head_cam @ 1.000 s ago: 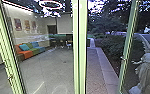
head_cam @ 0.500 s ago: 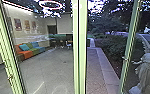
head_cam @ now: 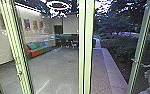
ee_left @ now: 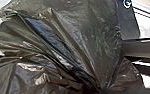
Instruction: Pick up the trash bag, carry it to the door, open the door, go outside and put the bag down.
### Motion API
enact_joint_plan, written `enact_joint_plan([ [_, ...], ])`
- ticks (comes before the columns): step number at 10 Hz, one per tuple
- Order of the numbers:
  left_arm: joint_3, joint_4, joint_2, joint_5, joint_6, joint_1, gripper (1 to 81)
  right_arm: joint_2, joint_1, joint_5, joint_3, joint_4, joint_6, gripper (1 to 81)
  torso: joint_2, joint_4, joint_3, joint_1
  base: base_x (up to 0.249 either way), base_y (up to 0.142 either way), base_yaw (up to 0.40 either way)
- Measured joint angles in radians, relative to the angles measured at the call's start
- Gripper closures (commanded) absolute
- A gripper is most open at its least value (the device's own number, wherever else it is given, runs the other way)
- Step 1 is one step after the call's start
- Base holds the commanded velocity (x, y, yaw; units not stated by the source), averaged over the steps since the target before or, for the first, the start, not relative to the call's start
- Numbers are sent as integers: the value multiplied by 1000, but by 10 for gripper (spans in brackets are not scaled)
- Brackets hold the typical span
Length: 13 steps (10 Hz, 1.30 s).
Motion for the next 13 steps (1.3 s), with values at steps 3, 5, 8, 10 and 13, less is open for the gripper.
enact_joint_plan([
  [3,-12,0,0,-11,4,7,811,36,-24,18,-33,3,-12,10,0,31,0,0,0,0,0],
  [5,-47,0,1,-46,3,0,811,87,-64,22,-85,3,-42,10,0,31,-9,-1,0,0,0],
  [8,-61,0,1,-60,3,-23,811,199,-85,44,-208,4,-76,10,0,31,-58,-1,0,0,0],
  [10,-61,0,3,-61,3,-26,811,257,-100,60,-305,4,-89,10,0,31,-64,0,0,0,0],
  [13,-61,0,3,-68,3,-26,811,317,-127,90,-340,7,-93,10,0,31,-63,0,0,0,0],
])
